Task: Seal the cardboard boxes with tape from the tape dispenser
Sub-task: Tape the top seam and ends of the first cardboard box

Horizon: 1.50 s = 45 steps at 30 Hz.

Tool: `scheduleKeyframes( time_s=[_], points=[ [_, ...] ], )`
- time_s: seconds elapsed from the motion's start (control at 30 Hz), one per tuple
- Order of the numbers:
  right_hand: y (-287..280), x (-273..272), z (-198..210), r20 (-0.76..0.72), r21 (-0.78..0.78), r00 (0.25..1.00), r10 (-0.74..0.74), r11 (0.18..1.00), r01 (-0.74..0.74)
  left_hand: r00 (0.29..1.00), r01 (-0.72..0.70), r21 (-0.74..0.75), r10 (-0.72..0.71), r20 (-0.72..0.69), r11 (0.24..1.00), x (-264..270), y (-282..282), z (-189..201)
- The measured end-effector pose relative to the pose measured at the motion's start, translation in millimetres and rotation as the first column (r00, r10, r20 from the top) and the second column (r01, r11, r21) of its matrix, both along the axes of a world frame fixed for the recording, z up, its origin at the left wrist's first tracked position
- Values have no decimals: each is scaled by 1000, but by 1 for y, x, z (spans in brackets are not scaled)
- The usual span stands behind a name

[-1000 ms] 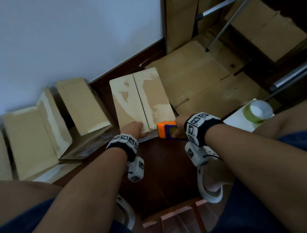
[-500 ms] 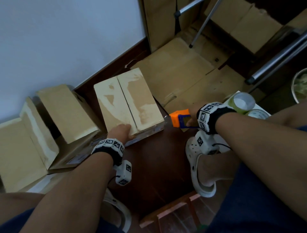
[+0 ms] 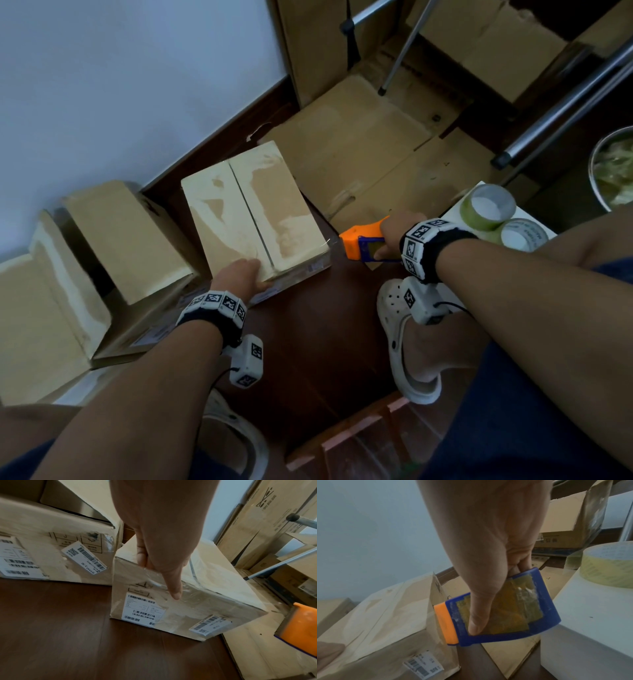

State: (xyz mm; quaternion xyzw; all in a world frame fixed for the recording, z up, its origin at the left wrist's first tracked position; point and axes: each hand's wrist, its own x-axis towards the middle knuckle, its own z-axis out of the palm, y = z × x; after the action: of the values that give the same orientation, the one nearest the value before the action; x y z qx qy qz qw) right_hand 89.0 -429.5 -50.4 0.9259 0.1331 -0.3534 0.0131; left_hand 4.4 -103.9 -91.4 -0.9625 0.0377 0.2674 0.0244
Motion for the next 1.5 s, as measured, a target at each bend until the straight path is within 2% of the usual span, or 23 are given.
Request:
scheduleKeyframes(
  time_s=[0.3,0.57,0.7,0.87,1.17,1.33,1.5],
  points=[
    [30,-1,8,57,-74,996,73,995,-68,999,44,-6,-44,9,999,1,2,0],
    [51,4,5,-18,-130,996,88,987,-90,999,42,-24,-42,21,999,1,4,-5],
    [59,9,7,-32,-120,999,31,992,-34,999,28,-46,-27,27,999,2,3,-5],
    [65,17,6,-55,-27,996,-66,998,64,1000,27,-38,-27,-6,999,5,4,-3],
    [98,39,-8,-63,-205,994,-85,976,71,1000,13,-79,-12,14,997,8,9,-10],
    [92,39,7,-55,-149,993,-101,984,92,1000,-3,-88,5,17,996,8,11,-12],
    [105,39,10,-47,-224,992,-117,969,103,1000,-20,-106,21,6,994,9,9,-6]
  ],
)
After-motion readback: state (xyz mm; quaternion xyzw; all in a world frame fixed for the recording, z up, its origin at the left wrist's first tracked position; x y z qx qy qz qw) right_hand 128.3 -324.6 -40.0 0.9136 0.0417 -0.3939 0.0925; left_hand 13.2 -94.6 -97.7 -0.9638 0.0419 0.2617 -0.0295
